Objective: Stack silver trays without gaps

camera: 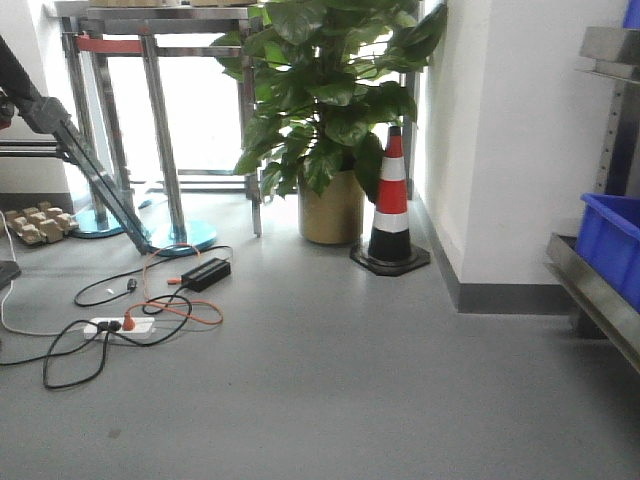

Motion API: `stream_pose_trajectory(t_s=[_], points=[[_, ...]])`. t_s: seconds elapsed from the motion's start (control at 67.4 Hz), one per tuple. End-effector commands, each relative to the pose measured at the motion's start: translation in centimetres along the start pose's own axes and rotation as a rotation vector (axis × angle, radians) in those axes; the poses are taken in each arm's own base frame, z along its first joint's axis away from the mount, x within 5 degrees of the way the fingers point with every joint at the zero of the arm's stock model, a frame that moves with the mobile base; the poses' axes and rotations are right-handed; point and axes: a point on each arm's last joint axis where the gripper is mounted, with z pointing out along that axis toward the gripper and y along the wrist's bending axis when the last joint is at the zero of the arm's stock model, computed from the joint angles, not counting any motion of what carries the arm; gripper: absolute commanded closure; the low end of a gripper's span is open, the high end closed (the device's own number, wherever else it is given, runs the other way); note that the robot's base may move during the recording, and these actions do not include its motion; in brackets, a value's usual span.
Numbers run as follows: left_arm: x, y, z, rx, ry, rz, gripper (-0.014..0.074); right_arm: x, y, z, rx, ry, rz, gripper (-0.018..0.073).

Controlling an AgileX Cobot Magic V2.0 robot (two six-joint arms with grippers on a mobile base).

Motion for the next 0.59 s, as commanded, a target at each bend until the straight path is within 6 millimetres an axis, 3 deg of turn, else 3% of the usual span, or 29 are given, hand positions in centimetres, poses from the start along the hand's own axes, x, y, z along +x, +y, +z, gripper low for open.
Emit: stream_pose_trajectory(t_s=[0.0, 0.578], points=[[-0.21, -1.11, -0.3, 0.099, -0.031, 0.001, 0.0605, -1.15, 2.61, -0.77, -0.284, -0.131, -0.004, 0.0578], [-0.32, -1.06, -0.3, 0.094, -0.043, 0.006, 0.0605, -1.47, 3.28, -0.98, -0.358, -0.169, -0.004, 0.0578]])
